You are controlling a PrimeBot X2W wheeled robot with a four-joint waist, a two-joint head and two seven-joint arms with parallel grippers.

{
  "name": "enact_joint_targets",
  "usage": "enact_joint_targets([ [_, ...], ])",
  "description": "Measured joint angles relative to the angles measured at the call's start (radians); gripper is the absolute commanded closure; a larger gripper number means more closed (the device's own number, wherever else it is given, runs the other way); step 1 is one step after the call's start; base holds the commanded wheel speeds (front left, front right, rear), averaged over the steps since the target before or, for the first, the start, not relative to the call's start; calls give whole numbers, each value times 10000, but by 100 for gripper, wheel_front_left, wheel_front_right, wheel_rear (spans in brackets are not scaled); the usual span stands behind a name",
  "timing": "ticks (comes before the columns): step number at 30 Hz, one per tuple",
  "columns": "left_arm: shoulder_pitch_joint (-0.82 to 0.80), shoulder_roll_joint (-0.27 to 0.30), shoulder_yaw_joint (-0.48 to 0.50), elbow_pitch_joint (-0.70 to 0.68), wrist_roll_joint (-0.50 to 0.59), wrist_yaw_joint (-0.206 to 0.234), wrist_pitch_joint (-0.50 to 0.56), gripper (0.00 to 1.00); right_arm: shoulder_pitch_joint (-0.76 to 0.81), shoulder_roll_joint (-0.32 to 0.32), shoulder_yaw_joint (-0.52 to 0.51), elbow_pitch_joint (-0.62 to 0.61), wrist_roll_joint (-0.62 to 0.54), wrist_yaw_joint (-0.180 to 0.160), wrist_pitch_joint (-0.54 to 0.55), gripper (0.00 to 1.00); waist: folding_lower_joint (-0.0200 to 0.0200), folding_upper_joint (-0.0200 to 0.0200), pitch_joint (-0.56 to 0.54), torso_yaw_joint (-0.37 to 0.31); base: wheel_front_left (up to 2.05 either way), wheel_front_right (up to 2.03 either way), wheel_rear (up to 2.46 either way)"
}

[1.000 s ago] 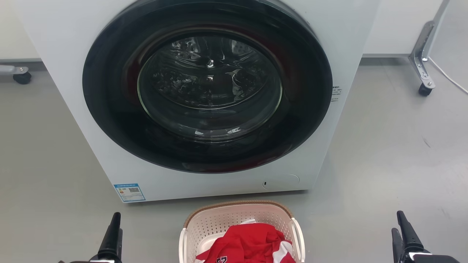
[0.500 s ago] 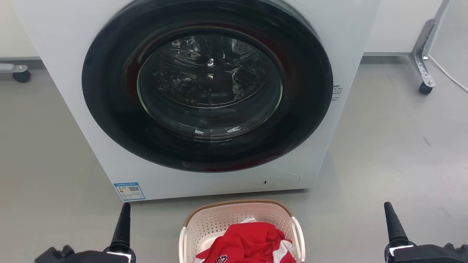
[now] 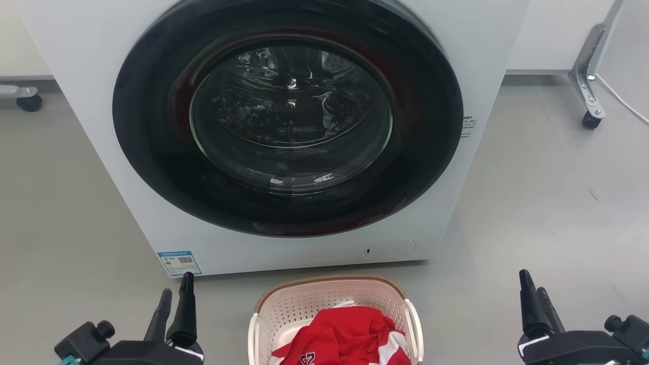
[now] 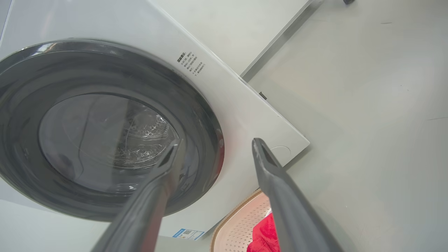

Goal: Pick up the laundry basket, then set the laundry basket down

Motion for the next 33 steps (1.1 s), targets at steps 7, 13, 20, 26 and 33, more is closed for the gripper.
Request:
enact_joint_targets([
  [7, 28, 81, -282, -249, 1402, 196, -263, 0, 120, -88, 230, -267, -1166, -182, -257, 0, 0, 0, 36, -3, 0, 0, 0],
  [13, 188, 119, -401, -489, 2495, 359, -487, 0, 242, -94, 416, -431, -2132, -307, -481, 0, 0, 0, 67, -10, 0, 0, 0],
  [20, 192, 134, -627, -777, 3685, 531, -723, 0, 243, -100, 598, -688, -3214, -485, -715, 0, 0, 0, 108, -11, 0, 0, 0],
  [26, 197, 144, -755, -984, 4625, 683, -970, 0, 244, -109, 815, -972, -4169, -656, -966, 0, 0, 0, 137, -4, 0, 0, 0],
  [33, 211, 173, -965, -1292, 5810, 882, -1239, 0, 267, -144, 976, -1235, -5304, -825, -1231, 0, 0, 1, 171, 0, 0, 0, 0],
])
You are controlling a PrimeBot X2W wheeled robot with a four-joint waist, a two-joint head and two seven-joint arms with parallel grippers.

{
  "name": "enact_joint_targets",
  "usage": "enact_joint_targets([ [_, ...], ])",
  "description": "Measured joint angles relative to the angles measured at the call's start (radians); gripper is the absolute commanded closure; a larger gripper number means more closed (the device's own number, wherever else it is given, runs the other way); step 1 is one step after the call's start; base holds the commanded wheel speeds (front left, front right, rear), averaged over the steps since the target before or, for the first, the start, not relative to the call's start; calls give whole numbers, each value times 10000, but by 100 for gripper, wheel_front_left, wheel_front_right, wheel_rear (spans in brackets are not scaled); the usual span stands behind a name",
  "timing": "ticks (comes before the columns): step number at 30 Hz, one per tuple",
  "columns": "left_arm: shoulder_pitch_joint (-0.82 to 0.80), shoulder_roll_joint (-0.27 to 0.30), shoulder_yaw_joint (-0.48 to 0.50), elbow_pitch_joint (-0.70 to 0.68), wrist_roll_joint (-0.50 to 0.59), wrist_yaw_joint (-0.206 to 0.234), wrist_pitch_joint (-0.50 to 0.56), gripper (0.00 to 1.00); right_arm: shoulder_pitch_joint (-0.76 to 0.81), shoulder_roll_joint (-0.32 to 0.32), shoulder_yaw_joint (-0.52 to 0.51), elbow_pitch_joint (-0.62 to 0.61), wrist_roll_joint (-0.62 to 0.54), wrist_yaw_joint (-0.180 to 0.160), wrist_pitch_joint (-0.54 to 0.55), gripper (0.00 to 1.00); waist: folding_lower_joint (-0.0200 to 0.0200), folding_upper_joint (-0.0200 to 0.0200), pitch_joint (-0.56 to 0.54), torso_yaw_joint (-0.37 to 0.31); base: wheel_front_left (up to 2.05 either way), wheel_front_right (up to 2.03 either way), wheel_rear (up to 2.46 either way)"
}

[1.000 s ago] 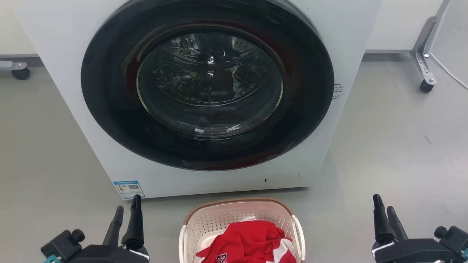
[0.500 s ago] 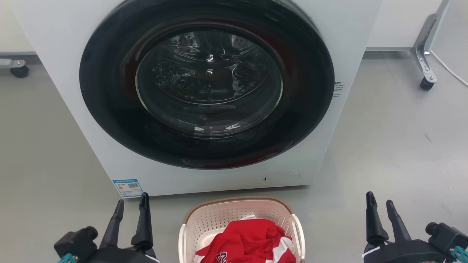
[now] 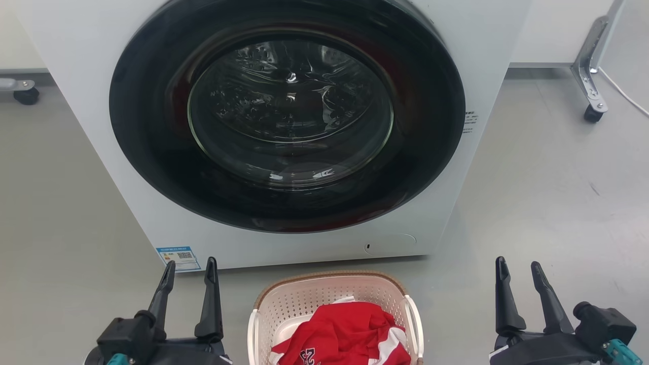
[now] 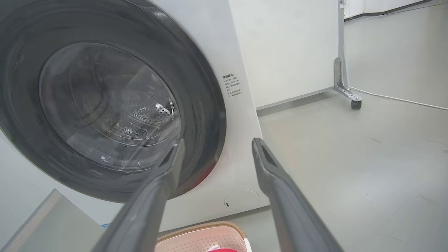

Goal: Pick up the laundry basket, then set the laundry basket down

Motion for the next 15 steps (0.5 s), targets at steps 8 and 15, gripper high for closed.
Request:
enact_joint_targets([
  [8, 28, 54, -178, -280, 1254, 182, -274, 0, 179, -44, 184, -307, -1256, -184, -280, 0, 0, -1, 51, -11, 0, 0, 0],
  [15, 193, 61, -364, -541, 2353, 347, -537, 0, 180, -61, 376, -606, -2341, -360, -548, 0, 0, 0, 108, -6, 0, 0, 0],
])
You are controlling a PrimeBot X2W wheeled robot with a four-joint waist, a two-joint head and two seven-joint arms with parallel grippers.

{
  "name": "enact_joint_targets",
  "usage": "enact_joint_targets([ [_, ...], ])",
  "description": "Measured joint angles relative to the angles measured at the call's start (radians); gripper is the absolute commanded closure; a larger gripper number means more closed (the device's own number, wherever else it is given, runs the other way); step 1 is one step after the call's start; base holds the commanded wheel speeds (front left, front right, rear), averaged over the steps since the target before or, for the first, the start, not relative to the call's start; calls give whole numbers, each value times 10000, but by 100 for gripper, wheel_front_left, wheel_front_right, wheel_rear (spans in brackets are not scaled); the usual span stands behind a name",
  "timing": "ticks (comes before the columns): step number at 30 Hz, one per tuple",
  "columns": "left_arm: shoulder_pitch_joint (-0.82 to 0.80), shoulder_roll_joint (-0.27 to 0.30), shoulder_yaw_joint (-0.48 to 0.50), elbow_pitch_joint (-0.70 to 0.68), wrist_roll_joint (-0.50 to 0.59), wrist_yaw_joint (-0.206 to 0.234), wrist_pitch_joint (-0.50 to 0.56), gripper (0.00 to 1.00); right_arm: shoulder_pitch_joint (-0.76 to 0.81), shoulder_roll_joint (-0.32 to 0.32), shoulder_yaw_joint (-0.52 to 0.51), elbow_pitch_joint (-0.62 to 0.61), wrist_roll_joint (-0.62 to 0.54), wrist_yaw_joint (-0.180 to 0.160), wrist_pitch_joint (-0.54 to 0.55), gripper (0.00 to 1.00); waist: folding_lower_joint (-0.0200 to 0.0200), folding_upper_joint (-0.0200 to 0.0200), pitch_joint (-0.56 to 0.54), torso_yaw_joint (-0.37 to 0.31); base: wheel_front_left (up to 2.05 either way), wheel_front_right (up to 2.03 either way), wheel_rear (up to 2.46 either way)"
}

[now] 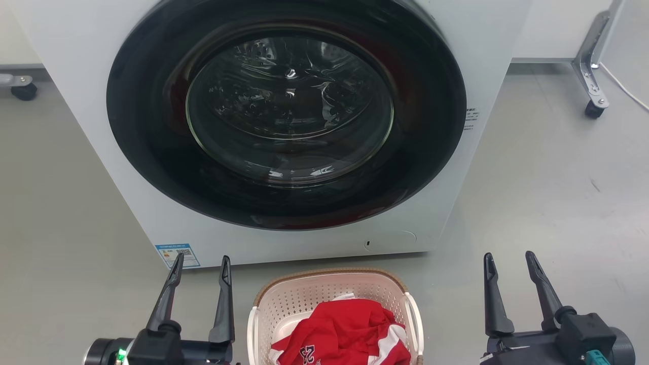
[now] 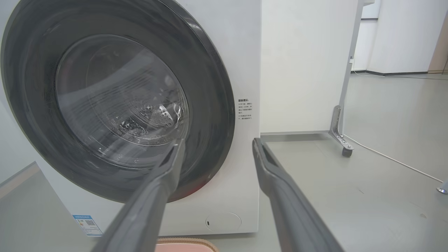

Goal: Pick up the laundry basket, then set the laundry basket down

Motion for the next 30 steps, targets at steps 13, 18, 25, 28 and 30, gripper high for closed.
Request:
enact_joint_targets([
  [13, 1, 21, -240, -280, 1168, 186, -290, 0, 5, -23, 211, -343, -1191, -174, -249, 0, 0, 0, 66, 7, 0, 0, 0],
  [18, 3, 21, -234, -280, 1174, 186, -290, 0, 9, -23, 205, -357, -1191, -174, -249, 0, 0, 0, 83, 6, 0, 0, 0],
  [25, 4, 15, -224, -301, 1174, 186, -290, 0, 17, -21, 186, -403, -1191, -174, -249, 0, 1, 0, 143, 9, 0, 0, 0],
  [28, 5, 15, -221, -309, 1174, 186, -290, 0, 18, -21, 180, -424, -1191, -174, -249, 0, 0, 0, 181, 10, 0, 0, 0],
  [30, 5, 15, -215, -318, 1174, 186, -290, 0, 20, -21, 176, -439, -1191, -174, -249, 0, 0, 0, 210, 11, 0, 0, 0],
])
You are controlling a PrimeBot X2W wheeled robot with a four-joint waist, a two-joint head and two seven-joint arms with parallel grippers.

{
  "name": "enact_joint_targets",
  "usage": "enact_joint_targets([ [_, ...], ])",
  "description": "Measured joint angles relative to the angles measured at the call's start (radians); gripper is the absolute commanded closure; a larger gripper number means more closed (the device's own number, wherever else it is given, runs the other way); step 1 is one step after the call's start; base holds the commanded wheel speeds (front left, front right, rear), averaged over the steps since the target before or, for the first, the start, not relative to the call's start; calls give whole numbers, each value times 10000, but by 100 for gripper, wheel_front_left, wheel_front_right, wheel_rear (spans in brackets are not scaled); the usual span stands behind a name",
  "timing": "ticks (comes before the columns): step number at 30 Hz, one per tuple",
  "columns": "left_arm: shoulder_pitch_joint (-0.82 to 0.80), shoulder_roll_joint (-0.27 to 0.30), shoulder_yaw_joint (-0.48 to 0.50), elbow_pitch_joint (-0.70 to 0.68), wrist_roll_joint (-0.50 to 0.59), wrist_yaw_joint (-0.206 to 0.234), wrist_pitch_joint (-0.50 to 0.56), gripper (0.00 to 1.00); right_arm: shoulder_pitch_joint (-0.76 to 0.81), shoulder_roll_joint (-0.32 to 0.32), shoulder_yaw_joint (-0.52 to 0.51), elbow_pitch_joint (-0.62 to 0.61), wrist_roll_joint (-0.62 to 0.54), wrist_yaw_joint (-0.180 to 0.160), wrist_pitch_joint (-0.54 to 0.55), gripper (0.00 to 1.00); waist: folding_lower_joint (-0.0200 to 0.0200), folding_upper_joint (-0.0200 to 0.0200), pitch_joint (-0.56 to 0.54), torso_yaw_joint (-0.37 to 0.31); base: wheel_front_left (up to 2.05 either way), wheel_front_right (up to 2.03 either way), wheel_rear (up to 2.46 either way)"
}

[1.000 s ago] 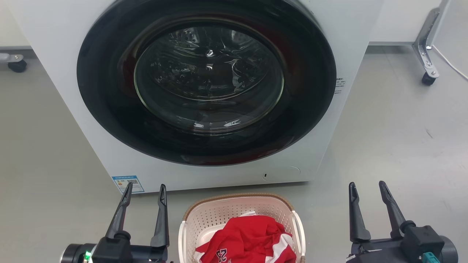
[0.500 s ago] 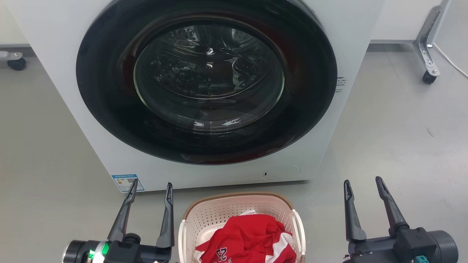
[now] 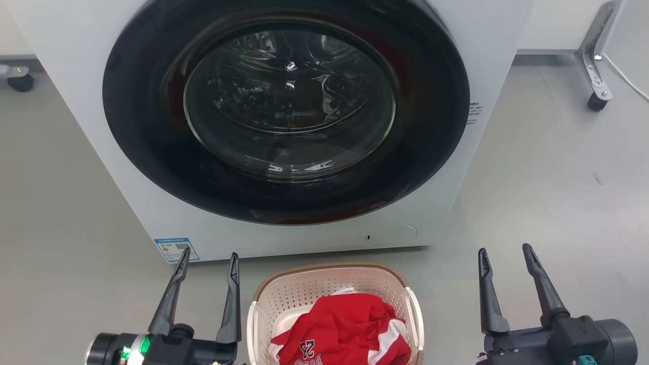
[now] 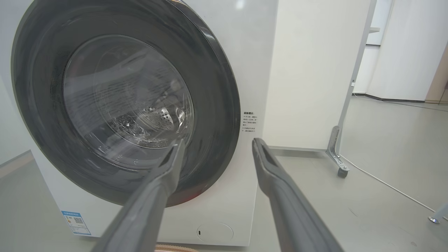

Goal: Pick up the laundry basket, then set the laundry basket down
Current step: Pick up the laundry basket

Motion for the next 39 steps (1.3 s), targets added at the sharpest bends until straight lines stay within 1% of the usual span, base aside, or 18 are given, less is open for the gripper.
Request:
enact_joint_targets([
  [10, -73, -2, 0, 29, 2, -13, 0, 0, -9, 10, -54, -117, 35, 35, -35, 0, 0, 0, 565, 4, 0, 0, 0],
  [16, -788, -58, 29, 600, -107, -109, 0, 0, -623, 17, -138, 148, 130, 209, -48, 0, 1, 0, 1249, 38, 0, 0, 0],
  [20, -1198, -150, 56, 1106, -188, -111, 0, 0, -1262, 19, -278, 533, 318, 341, -71, 0, 1, 1, 1778, 63, 0, 0, 0],
  [26, -2042, -242, 125, 1988, -389, -119, 0, 0, -2119, -27, -332, 1430, 362, 546, -69, 0, 2, 1, 2624, 112, 0, 0, 0],
  [27, -2177, -245, 150, 2132, -474, -194, -2, 0, -2233, -36, -364, 1561, 362, 546, -71, 0, 2, 1, 2771, 122, 0, 0, 0],
  [39, -3767, -343, 286, 4138, -1124, -376, 0, 0, -3999, -215, -614, 3212, 362, 683, -69, 0, 2, 2, 4537, 312, 0, 0, 0],
])
